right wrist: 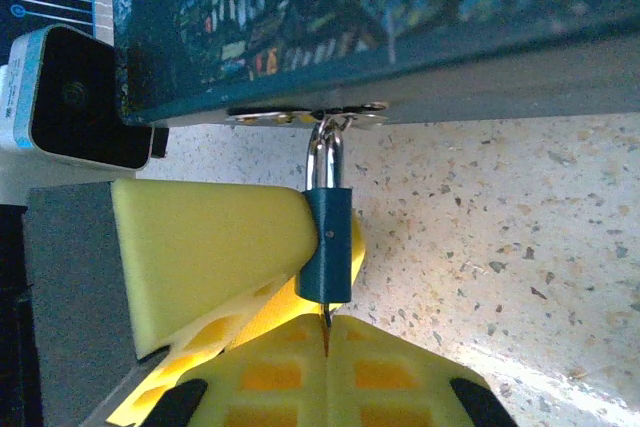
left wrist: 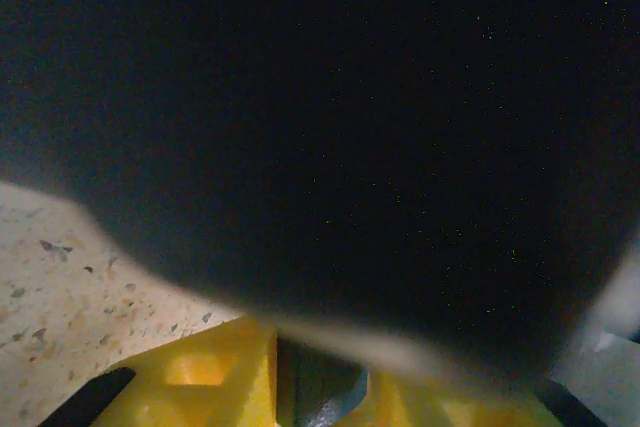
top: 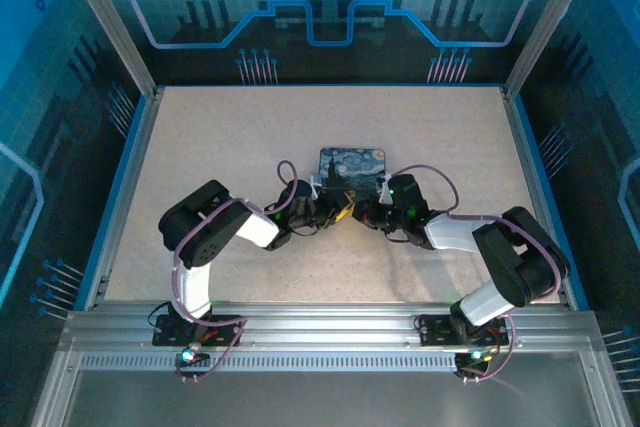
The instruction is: Unlock a padlock with a key
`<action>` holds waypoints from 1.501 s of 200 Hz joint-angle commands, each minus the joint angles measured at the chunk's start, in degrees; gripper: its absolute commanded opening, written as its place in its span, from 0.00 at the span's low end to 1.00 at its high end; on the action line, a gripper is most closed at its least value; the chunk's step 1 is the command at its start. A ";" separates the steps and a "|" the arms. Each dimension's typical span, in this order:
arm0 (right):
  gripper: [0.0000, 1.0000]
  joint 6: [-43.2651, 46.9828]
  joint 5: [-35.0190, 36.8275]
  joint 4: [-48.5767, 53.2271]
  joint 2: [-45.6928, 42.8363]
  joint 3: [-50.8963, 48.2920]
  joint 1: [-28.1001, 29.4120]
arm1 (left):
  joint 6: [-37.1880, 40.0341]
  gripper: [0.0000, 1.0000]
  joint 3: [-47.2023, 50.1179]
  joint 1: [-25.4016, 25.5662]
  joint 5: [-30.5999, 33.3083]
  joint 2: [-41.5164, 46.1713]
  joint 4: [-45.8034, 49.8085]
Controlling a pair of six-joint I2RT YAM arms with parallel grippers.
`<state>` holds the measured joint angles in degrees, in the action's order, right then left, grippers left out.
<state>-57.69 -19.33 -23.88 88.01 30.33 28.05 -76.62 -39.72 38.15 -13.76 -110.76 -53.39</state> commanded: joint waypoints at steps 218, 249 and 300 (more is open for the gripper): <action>0.65 41.90 11.91 25.80 -39.09 3.69 -1.41 | 0.10 0.08 -1.02 0.82 1.09 4.57 4.26; 0.74 57.23 12.39 28.59 -43.44 3.90 1.95 | -2.79 0.07 -1.02 0.85 1.26 4.71 5.49; 0.77 85.46 34.83 45.21 -38.71 7.90 15.43 | -4.81 0.07 -0.89 0.85 1.25 5.09 5.81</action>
<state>9.58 0.45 11.25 46.26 36.12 38.22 -79.59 -39.72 38.63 -13.08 -107.70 -47.99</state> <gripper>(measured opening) 0.766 0.088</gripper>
